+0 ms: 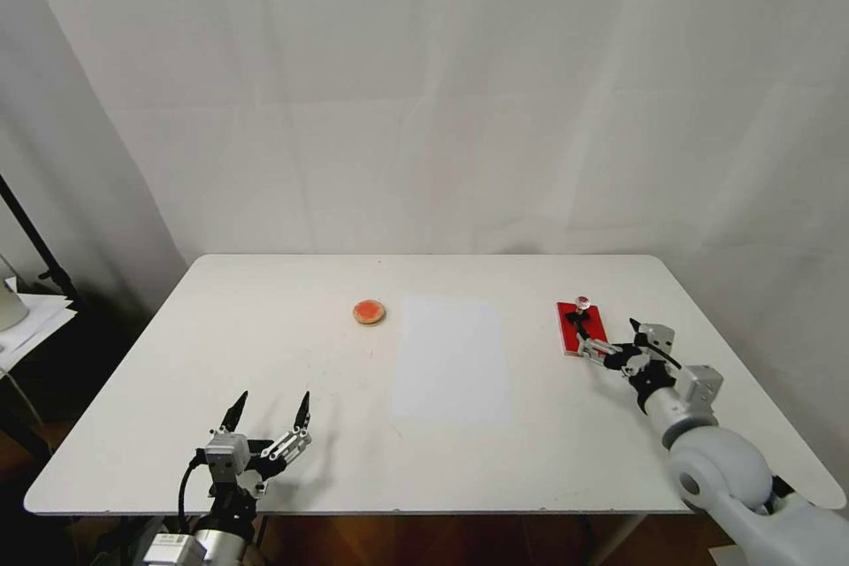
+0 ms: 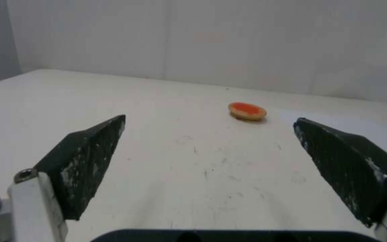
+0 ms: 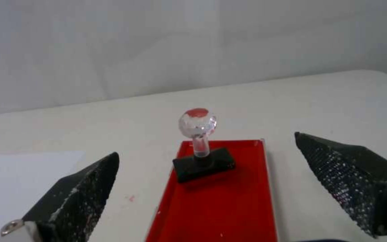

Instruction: Pick up the stamp from the ink pad and place it onto another ink pad.

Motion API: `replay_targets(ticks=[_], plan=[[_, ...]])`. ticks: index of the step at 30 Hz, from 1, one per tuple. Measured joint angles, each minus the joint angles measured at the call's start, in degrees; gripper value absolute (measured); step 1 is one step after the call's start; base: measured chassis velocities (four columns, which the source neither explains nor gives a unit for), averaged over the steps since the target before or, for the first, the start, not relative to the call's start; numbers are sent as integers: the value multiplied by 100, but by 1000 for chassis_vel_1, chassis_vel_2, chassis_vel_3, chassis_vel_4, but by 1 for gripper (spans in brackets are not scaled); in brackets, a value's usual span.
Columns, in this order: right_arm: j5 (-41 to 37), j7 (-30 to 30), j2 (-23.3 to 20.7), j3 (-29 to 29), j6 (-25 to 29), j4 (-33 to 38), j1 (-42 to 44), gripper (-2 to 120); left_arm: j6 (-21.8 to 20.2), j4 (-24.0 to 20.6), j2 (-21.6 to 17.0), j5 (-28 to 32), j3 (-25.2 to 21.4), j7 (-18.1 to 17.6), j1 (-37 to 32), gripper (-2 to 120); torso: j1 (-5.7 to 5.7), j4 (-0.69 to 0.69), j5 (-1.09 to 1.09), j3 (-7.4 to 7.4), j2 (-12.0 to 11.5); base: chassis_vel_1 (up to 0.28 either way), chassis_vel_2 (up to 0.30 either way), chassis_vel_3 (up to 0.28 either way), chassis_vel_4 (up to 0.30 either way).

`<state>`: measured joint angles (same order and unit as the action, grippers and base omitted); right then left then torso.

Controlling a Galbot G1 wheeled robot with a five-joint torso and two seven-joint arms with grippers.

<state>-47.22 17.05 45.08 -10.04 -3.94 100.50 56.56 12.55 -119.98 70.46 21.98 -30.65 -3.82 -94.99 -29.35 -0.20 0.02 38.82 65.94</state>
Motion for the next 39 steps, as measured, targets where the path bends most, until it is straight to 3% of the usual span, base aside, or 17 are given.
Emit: replay_targets(ticks=[10,16,25,29,39], plan=[[-190,-73,247,429,11,-600,-646,100,0,0,0,0,0,0,0,100,1,-1,-4,-1,0,0,0,0,0],[-203,-217,261,473,147,-805,-691,92,0,0,0,0,0,0,0,100,2,-1,-3,-1,0,0,0,0,0],[-113,-287,306,640,164,-1033,-857,68,0,0,0,0,0,0,0,100,1,-1,-2,-1,0,0,0,0,0],[-107,-283,328,746,163,-1050,-942,47,0,0,0,0,0,0,0,100,2,-1,-2,-1,0,0,0,0,0],[-108,-228,304,780,153,-1152,-1051,13,0,0,0,0,0,0,0,100,2,-1,-3,-1,1,0,0,0,0]])
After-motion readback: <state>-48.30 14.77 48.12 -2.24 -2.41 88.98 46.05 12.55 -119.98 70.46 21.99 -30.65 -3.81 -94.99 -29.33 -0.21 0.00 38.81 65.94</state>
